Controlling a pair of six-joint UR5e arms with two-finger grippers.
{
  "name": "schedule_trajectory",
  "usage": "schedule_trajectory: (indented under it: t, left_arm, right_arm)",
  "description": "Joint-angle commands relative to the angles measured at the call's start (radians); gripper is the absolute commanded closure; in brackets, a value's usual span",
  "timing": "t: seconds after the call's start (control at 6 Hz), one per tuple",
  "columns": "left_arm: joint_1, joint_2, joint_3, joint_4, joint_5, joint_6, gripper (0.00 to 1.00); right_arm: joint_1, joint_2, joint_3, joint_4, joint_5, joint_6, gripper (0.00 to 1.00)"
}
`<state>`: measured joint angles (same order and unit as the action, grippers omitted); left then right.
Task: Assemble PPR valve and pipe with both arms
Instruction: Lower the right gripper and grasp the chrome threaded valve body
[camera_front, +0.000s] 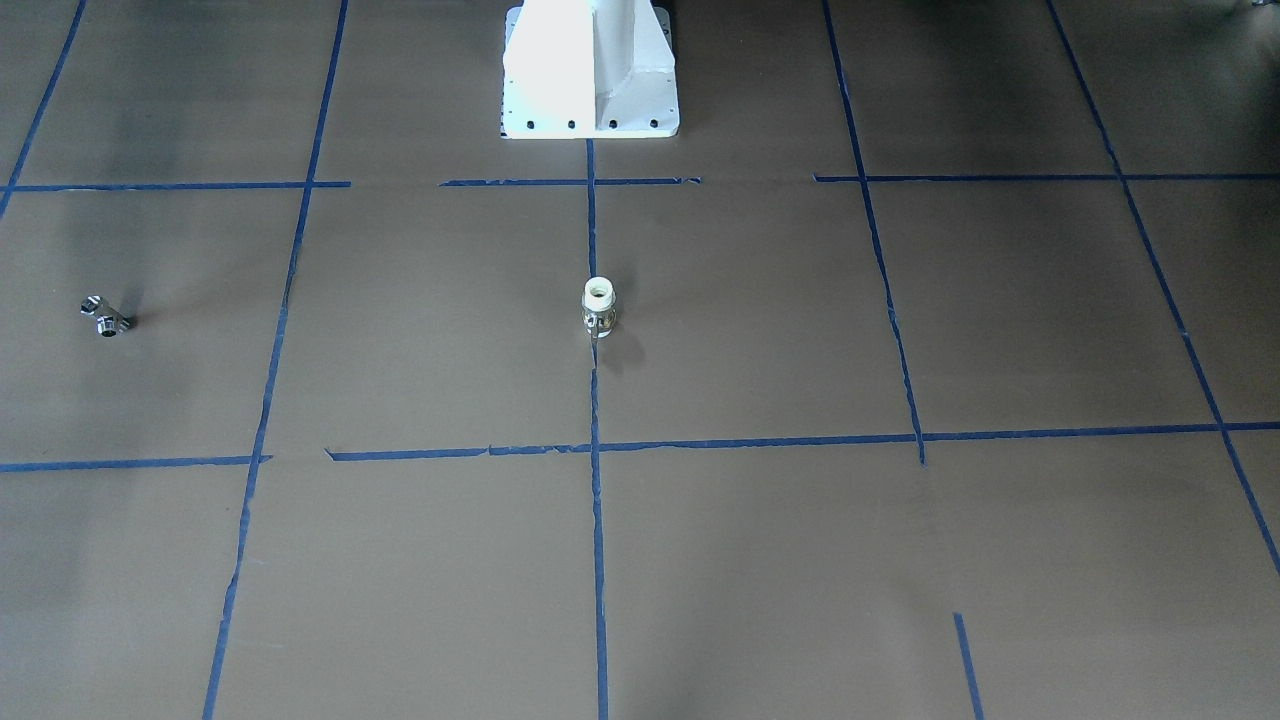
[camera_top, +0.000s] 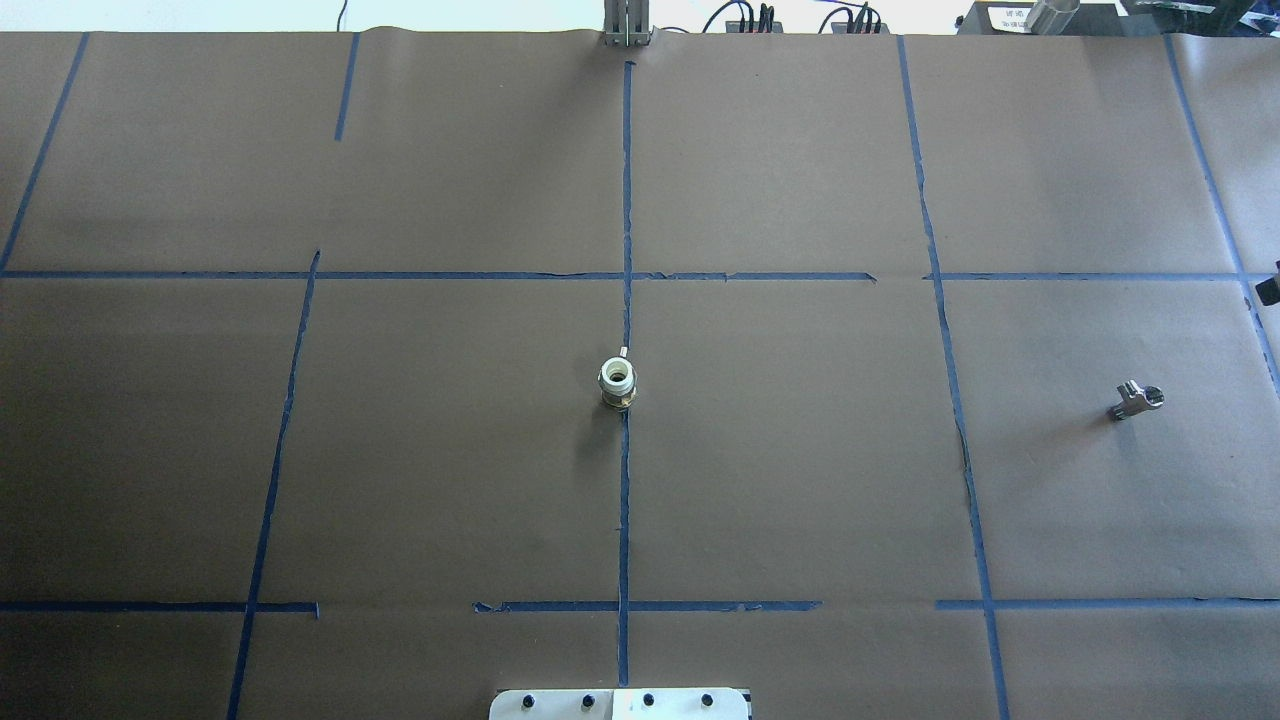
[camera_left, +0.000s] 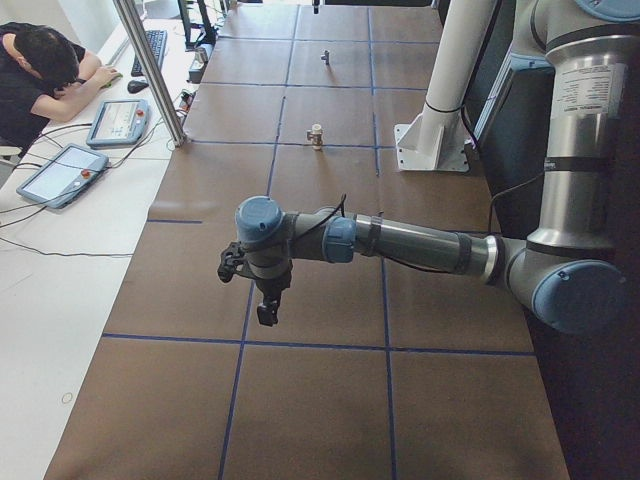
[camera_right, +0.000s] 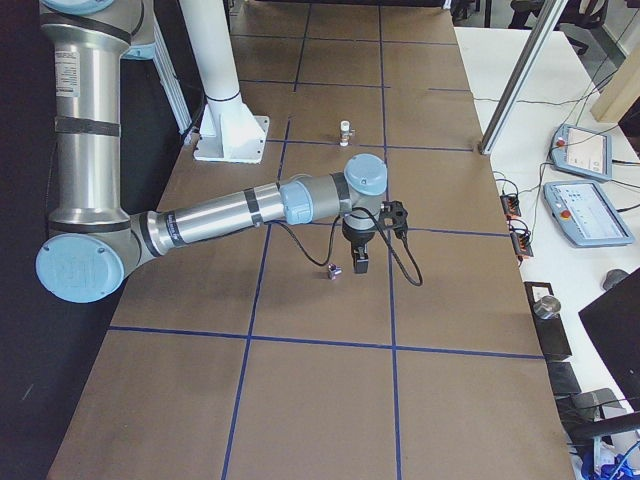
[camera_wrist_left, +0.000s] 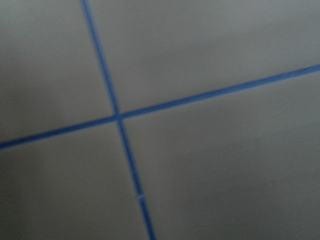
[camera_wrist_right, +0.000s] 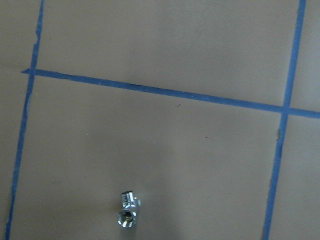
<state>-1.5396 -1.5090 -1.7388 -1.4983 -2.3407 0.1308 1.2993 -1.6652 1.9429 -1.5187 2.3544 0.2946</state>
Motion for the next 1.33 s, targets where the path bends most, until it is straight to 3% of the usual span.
schedule_trajectory:
  t: [0.0, 0.33, 0.67, 0.83, 1.0, 1.17]
  left_arm:
    - [-0.014, 0.035, 0.016, -0.054, -0.002, -0.002, 0.0]
    - [-0.014, 0.033, 0.01, -0.054, -0.002, -0.002, 0.0]
    - [-0.014, 0.033, 0.013, -0.054, -0.006, -0.002, 0.0]
    - [-0.014, 0.033, 0.012, -0.054, -0.006, -0.002, 0.0]
    - [-0.014, 0.033, 0.013, -0.054, -0.006, -0.002, 0.0]
    - [-0.014, 0.033, 0.013, -0.054, -0.006, -0.002, 0.0]
  right_arm:
    - [-0.16, -0.102, 0.005, 0.334, -0.097, 0.305, 0.0]
    - [-0.25, -0.111, -0.117, 0.496, -0.16, 0.321, 0.0]
    - [-0.343, -0.081, -0.203, 0.561, -0.207, 0.308, 0.0]
    - [-0.359, -0.079, -0.206, 0.563, -0.207, 0.296, 0.03]
    - [-0.362, -0.079, -0.208, 0.563, -0.208, 0.278, 0.16]
    - [-0.364, -0.074, -0.209, 0.563, -0.208, 0.252, 0.19]
